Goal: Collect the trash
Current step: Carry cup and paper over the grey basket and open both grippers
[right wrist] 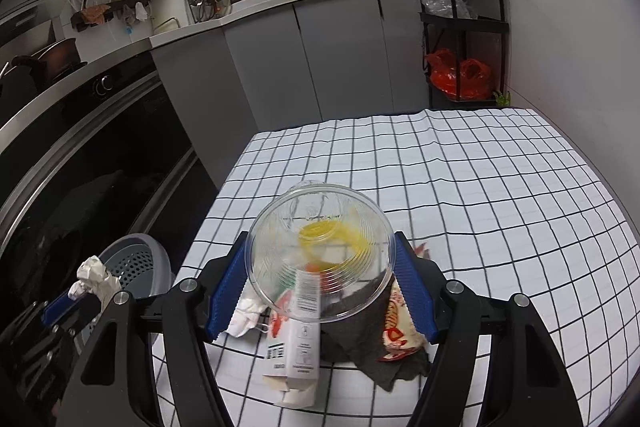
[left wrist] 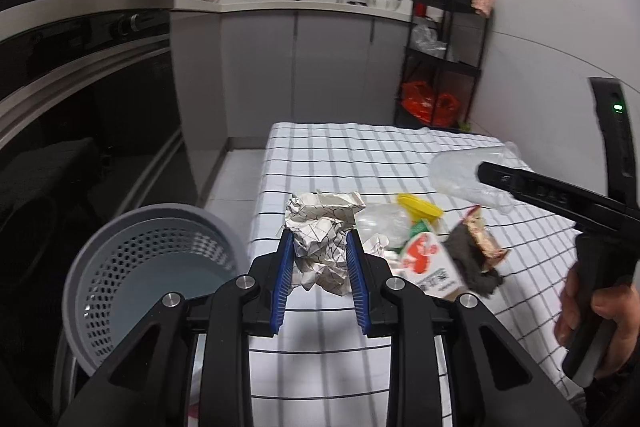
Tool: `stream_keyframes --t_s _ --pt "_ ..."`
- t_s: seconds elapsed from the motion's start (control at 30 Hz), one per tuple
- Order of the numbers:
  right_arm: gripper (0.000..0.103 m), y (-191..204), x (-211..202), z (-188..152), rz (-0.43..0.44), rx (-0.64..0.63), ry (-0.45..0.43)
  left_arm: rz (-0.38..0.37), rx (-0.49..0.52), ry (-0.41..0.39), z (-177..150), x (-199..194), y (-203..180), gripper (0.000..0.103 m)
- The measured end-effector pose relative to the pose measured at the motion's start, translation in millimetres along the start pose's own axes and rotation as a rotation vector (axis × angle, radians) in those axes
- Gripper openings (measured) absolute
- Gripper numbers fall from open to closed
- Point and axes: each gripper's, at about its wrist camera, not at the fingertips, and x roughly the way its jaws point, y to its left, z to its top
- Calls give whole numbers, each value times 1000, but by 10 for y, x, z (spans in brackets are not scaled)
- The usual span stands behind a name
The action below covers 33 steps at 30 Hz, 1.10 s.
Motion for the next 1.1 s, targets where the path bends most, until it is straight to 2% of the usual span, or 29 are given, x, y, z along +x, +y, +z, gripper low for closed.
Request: stream_keyframes --t_s 0.2,0.27,0.5,0.63,0.77,0.93,1.1 --pt "67 361 -22 -8 71 -40 -7 139 -60 2 25 -36 463 26" --pt "67 527 -16 -23 101 -62 -4 208 -87 6 18 -58 665 26" --pt "67 1241 127 -124 252 -146 50 356 -203 63 -78 -128 1323 27" --pt "67 1688 223 -247 336 -218 91 395 -235 106 -161 -135 1554 27" --pt "67 1997 366 -365 390 -263 151 401 -254 152 -217 -99 1705 27" --pt "67 2248 584 -476 416 -297 230 409 -249 191 -272 -35 1786 27" --pt "67 2326 713 -551 422 -305 273 390 -271 224 -297 29 1857 28"
